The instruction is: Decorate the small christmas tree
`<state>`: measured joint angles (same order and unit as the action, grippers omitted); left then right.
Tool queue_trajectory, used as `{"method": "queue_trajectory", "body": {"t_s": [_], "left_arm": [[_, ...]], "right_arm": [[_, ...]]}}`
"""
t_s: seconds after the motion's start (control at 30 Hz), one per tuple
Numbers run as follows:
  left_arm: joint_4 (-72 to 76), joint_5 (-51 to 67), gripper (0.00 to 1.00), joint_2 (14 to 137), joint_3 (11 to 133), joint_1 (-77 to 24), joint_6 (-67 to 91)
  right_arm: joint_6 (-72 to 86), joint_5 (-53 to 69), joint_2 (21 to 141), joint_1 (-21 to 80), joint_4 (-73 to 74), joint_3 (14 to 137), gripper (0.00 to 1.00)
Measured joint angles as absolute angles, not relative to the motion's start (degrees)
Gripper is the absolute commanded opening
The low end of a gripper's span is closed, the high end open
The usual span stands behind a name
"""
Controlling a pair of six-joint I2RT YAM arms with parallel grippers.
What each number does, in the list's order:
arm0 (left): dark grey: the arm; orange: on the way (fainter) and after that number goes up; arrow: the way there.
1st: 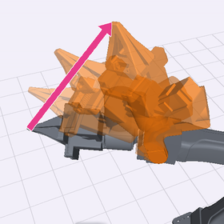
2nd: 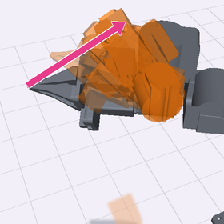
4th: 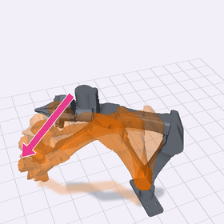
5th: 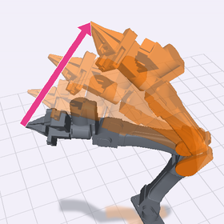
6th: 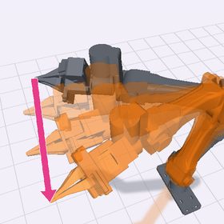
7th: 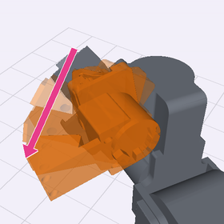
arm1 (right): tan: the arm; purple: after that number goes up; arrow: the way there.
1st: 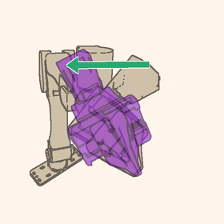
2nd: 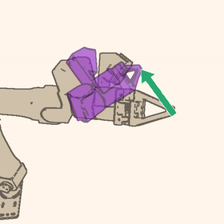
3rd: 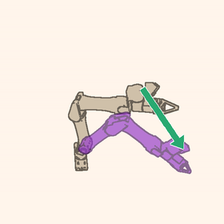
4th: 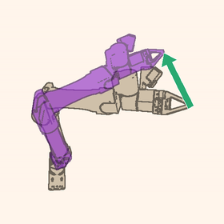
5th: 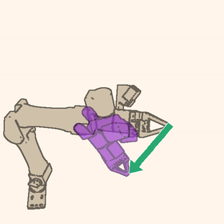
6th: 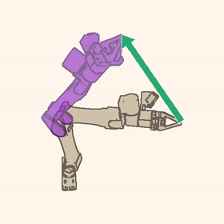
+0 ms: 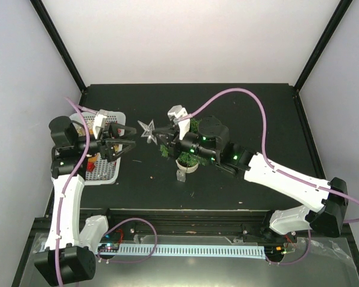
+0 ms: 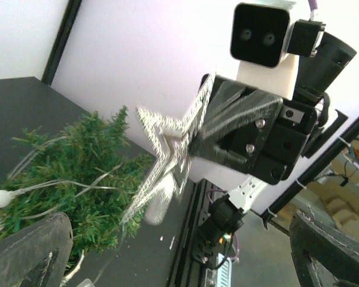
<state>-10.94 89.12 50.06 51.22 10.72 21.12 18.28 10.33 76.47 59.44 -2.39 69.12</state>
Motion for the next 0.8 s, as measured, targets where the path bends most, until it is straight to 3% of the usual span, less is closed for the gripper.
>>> {"method": "queue_trajectory", "body": {"t_s": [0.37, 0.8], "left_arm": [[2.42, 89.36, 0.99, 55.22, 46.06, 24.58, 30.72], [5.15, 89.41, 0.99, 55.0, 41.34, 27.0, 31.94]], "right_arm": [[11.81, -11.99, 75.96, 57.47, 12.01, 77.65, 0.01], [11.29, -17.98, 74.81, 52.88, 18.28, 77.76, 0.01]]}}
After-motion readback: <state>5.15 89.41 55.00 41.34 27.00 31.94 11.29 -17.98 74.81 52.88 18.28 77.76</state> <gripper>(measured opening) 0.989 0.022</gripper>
